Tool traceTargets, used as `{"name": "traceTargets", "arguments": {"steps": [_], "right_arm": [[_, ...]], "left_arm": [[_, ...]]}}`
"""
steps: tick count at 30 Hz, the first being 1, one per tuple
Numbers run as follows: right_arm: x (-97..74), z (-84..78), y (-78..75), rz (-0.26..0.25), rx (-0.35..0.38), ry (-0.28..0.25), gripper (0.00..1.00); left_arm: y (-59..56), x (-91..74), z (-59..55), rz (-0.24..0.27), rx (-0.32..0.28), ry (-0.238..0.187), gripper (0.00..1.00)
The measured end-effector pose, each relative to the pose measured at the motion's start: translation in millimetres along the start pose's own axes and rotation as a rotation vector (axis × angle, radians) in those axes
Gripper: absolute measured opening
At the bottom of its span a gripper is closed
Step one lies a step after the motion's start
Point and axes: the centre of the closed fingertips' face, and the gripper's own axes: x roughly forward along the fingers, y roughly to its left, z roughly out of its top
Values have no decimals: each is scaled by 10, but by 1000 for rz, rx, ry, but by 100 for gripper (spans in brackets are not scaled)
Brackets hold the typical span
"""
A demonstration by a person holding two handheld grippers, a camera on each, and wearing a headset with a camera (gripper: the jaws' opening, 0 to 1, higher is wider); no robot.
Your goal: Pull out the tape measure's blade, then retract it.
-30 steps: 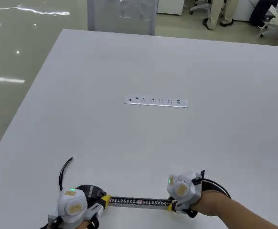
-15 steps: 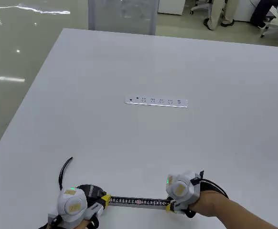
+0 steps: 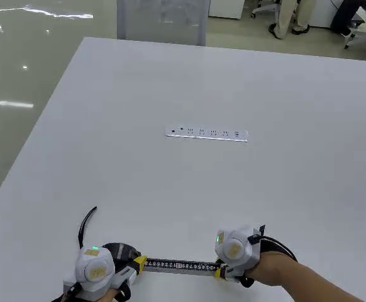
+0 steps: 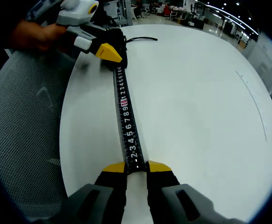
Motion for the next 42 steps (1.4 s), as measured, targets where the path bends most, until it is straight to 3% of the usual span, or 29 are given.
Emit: {"name": "traceTargets", "arguments": {"steps": [42], "right_arm": [[131, 302, 57, -7, 12, -35, 14]], "left_arm": [[-2, -17, -3, -3, -5, 6, 66]]}}
